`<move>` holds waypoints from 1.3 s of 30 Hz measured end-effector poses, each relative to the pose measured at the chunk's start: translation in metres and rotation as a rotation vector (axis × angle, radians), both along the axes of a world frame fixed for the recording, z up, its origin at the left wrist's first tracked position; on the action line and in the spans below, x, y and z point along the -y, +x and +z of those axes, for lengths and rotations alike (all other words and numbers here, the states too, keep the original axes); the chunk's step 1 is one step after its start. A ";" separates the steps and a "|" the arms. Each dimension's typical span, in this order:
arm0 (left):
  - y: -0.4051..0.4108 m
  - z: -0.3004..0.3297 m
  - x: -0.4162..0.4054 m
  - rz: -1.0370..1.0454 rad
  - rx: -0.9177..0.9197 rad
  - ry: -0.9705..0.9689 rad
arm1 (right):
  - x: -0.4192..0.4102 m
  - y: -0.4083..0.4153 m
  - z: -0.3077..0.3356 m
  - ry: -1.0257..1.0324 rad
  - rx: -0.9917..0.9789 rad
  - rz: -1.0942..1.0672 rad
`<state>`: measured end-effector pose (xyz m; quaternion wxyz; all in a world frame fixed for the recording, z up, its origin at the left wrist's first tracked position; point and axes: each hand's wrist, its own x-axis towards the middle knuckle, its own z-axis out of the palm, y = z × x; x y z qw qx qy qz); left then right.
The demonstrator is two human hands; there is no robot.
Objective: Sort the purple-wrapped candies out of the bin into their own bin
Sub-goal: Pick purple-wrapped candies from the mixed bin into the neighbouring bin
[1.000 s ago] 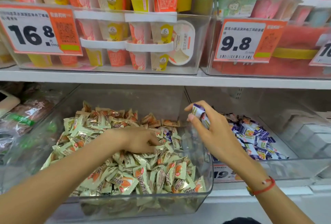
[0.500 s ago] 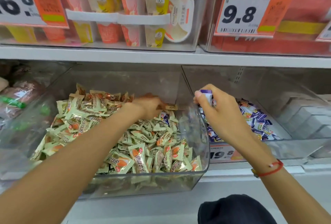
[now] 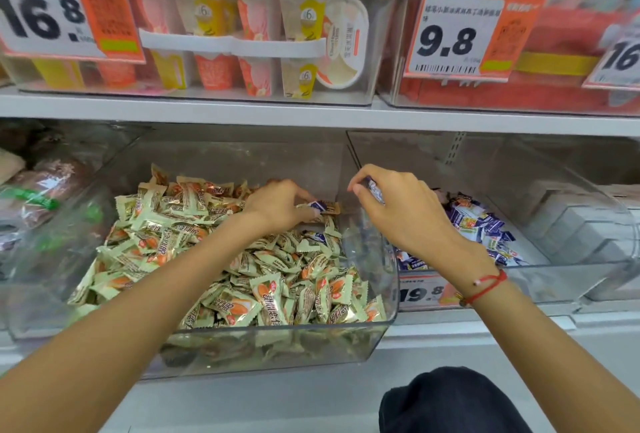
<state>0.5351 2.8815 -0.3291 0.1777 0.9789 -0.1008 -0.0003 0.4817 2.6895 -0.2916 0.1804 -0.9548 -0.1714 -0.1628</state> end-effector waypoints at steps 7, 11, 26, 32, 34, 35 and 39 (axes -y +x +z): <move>-0.079 0.045 -0.007 -0.122 -0.117 -0.927 | -0.019 -0.019 0.005 0.443 -0.037 0.106; -0.089 0.057 0.002 -0.080 -0.087 -1.133 | -0.035 -0.023 0.012 0.597 0.004 0.168; 0.033 -0.024 0.023 -0.204 -0.218 0.357 | 0.010 -0.014 -0.020 0.417 0.007 0.086; 0.031 -0.027 0.022 -0.189 -0.077 0.445 | 0.007 -0.010 -0.019 0.512 -0.077 0.120; 0.024 -0.025 0.013 -0.155 -0.008 0.373 | 0.009 -0.012 -0.018 0.519 -0.103 0.130; 0.020 -0.022 0.006 -0.128 0.013 0.288 | 0.011 -0.013 -0.016 0.529 -0.112 0.142; -0.008 0.004 -0.027 0.010 0.105 -0.135 | 0.013 -0.022 -0.008 0.604 -0.084 0.207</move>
